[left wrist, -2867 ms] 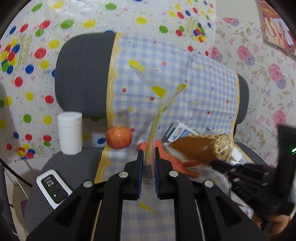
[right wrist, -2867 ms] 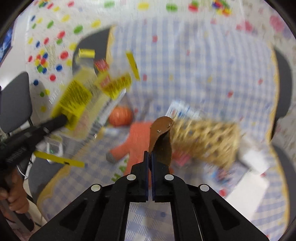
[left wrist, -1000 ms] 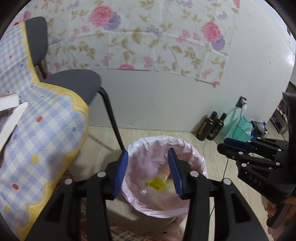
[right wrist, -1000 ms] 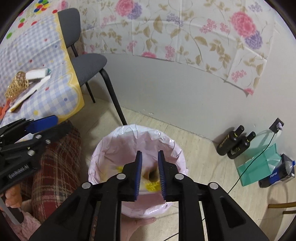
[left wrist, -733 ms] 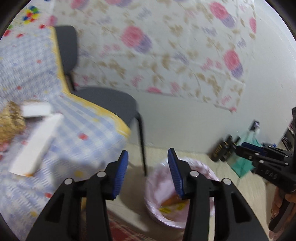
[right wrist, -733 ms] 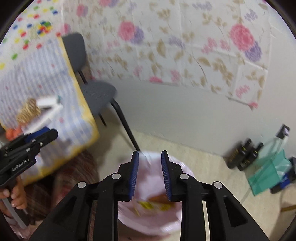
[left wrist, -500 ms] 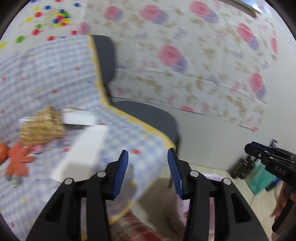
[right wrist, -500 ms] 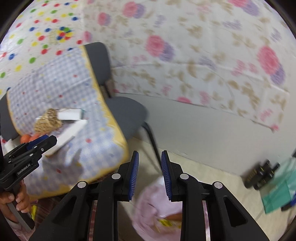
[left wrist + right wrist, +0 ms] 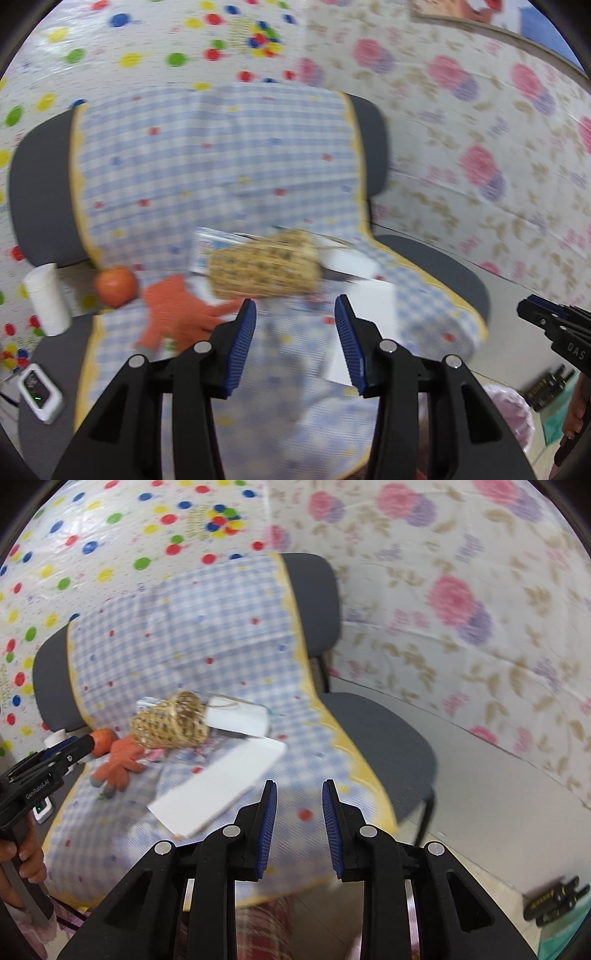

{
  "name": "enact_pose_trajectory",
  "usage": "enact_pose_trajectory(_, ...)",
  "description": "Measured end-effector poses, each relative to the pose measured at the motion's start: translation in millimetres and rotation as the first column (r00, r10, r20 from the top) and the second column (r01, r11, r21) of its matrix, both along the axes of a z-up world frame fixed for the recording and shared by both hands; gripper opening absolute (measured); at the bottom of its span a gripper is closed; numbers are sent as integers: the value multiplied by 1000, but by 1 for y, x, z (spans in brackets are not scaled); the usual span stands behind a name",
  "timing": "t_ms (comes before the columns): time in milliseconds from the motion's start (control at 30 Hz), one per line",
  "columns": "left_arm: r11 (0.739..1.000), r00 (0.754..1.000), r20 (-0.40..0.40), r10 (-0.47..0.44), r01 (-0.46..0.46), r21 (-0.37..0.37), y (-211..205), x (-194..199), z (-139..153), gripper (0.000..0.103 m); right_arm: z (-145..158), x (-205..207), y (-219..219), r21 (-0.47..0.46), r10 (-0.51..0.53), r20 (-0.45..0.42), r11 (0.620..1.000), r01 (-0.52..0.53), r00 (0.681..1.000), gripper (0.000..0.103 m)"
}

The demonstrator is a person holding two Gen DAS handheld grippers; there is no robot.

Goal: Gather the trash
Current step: 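Move the right tool to the white card and close on it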

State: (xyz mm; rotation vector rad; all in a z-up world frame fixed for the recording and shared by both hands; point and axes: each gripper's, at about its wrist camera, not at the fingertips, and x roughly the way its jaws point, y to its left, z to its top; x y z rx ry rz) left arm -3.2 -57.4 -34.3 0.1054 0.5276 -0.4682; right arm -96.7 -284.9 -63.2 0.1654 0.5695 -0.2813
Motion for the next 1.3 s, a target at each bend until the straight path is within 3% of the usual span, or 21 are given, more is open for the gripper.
enact_pose_trajectory(167,994,994,22,109,-109,12,38,22,10,44,5,31,13,-3,52,9,999,-52,999,29)
enact_pose_trajectory(367,983,983,26,181,-181,9,65,41,9,48,-5,65,32,0,119,-14,993,-119,993,45)
enact_pose_trajectory(533,982,981,-31,190,-189,30,65,53,-18,48,-36,87,41,40,138,-94,990,-135,986,56)
enact_pose_trajectory(667,982,981,-67,184,-182,43,61,59,-35,48,-67,95,50,85,153,-175,987,-140,973,58)
enact_pose_trajectory(867,985,982,-83,170,-166,50,59,62,-44,48,-85,91,63,161,173,-206,977,-141,963,58)
enact_pose_trajectory(1000,986,982,-97,163,-158,50,58,62,-49,48,-88,89,69,189,175,-206,972,-137,963,46)
enact_pose_trajectory(1167,987,982,-111,156,-152,43,59,58,-51,48,-89,102,72,204,141,-188,974,-102,972,42)
enact_pose_trajectory(1200,988,982,-114,152,-148,41,59,56,-51,48,-89,105,74,183,124,-190,979,-89,974,36)
enact_pose_trajectory(1267,989,982,-113,149,-145,43,59,53,-50,48,-89,108,73,144,79,-192,988,-51,978,6)
enact_pose_trajectory(1300,989,983,-113,147,-143,43,59,52,-49,48,-88,107,69,167,76,-184,985,-45,980,6)
